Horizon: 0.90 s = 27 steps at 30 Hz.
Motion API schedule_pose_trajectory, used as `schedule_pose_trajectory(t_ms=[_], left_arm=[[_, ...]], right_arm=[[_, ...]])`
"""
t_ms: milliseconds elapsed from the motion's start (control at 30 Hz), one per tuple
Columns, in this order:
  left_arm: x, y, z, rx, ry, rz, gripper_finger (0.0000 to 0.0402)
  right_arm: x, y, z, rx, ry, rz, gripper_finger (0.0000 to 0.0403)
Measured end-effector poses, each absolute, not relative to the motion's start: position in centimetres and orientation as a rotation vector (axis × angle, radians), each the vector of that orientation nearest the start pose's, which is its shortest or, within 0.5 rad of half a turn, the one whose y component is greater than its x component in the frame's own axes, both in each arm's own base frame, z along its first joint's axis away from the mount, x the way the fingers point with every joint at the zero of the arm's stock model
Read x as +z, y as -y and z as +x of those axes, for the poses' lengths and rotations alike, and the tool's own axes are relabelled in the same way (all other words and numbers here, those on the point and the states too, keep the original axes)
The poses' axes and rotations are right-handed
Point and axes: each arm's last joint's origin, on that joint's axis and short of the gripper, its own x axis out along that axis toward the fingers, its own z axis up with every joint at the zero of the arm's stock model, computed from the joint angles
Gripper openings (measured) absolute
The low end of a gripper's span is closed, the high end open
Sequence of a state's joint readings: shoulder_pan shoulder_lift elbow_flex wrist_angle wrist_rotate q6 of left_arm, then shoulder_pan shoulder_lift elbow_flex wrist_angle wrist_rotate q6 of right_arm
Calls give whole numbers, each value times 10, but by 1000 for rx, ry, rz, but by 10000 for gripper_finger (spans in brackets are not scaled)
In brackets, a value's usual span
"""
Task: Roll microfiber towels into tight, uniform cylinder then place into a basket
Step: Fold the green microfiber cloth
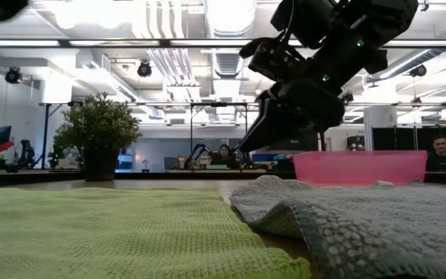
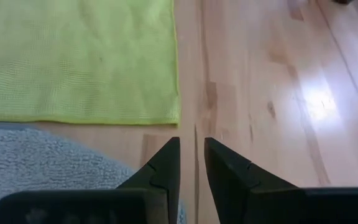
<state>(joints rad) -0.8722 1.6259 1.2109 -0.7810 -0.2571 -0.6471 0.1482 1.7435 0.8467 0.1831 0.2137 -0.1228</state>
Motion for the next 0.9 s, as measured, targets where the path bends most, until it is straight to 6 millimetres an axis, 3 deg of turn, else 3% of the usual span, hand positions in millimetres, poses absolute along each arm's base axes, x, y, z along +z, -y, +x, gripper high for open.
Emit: schedule_pose_trajectory(t_ms=[133, 467, 600, 900], left_arm=[[229, 266, 206, -222, -1212, 140, 176], [188, 321, 188, -283, -1326, 314, 176], [185, 330, 189, -296, -1347, 316, 176], [178, 327, 175, -257, -1499, 295, 176]], right_arm=[[150, -44, 337, -14, -674, -262, 68], [150, -44, 337, -2, -665, -280, 68], [149, -46, 337, 5, -669, -271, 68], [132, -50, 322, 13, -729, -238, 68]])
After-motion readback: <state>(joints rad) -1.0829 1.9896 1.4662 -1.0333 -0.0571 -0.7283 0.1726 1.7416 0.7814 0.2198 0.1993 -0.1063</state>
